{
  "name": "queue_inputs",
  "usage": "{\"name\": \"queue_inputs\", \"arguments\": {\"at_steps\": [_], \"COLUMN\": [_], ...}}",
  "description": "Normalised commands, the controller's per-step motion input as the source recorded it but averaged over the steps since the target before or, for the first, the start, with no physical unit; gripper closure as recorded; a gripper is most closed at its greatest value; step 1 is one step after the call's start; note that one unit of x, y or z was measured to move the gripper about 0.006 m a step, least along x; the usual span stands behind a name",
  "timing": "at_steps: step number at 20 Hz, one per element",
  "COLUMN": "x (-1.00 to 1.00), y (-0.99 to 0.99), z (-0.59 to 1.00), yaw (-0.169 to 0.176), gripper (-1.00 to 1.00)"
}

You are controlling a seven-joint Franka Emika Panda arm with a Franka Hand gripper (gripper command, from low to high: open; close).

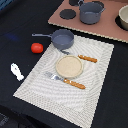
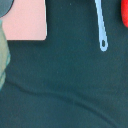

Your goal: Place the pan onto the stove and place the fish and sausage into the pan.

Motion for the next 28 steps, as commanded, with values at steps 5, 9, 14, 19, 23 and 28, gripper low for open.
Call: {"name": "queue_inputs", "arguments": {"at_steps": [5, 9, 14, 19, 23, 28], "x": [0.55, 0.46, 0.39, 0.29, 0.12, -0.01], "y": [-0.27, -0.27, -0.28, -0.31, -0.22, -0.06], "z": [-0.42, -0.43, -0.41, -0.45, -0.51, -0.52], "yaw": [-0.11, -0.089, -0.085, -0.066, -0.036, -0.012], "gripper": [-1.0, -1.0, -1.0, -1.0, -1.0, -1.0]}}
